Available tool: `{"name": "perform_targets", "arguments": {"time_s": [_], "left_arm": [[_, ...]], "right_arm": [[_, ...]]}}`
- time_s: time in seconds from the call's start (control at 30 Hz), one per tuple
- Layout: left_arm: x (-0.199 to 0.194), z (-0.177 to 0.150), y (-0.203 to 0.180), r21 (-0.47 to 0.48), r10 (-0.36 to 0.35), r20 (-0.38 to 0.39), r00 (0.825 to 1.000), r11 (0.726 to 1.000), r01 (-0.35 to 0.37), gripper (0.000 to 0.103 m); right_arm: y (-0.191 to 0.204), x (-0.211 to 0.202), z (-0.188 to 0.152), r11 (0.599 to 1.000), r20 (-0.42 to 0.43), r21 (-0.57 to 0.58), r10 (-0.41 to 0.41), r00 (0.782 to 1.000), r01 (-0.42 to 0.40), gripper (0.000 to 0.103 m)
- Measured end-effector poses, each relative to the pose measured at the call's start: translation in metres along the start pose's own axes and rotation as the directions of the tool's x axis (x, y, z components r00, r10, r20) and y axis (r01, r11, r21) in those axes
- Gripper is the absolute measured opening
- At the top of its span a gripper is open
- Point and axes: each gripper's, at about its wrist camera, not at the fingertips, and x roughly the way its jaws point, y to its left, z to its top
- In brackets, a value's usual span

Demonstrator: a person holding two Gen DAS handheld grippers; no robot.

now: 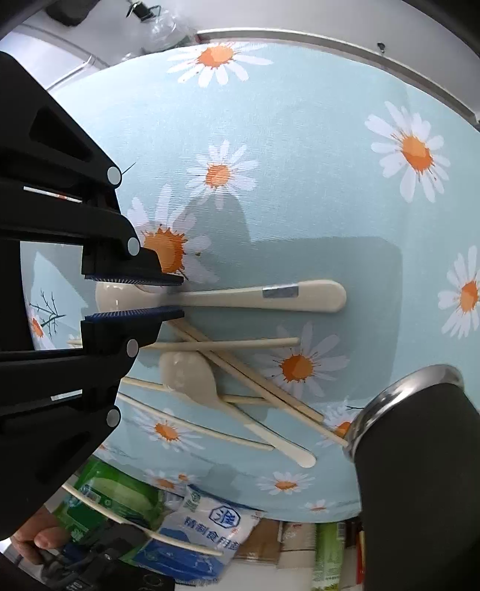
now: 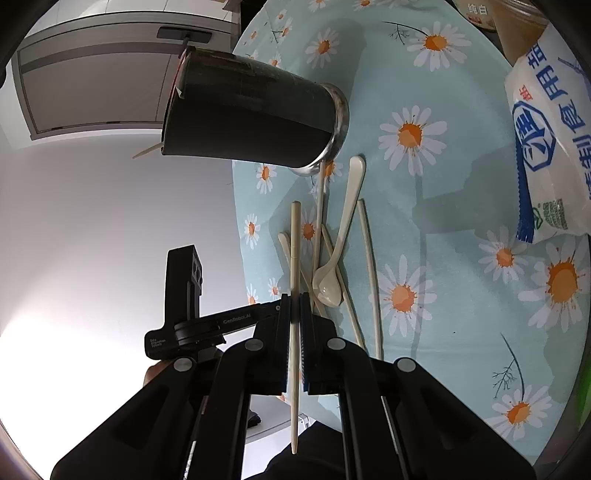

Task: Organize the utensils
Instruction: 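Lift the white spoon toward the black holder with the left tool while the right tool holds the chopstick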

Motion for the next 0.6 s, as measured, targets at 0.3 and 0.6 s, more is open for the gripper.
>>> {"name": "perform_targets", "arguments": {"time_s": [0.3,0.6], "left_arm": [[0.001,0.002,-0.023,0.03,0.168,0.004,0.986,0.985,-0.168,0.012],[0.003,-0.004,-0.035,0.055,0.198,0.046,0.979,0.978,-0.201,0.006]], "right_arm": [[-0.009,0.009,-0.004,1.0,-0.055,0.005,0.016,0.998,-0.016,0.006],[-0.014,0.014,-0.01,1.0,-0.085,-0.009,0.022,0.996,-0.023,0.006]]}}
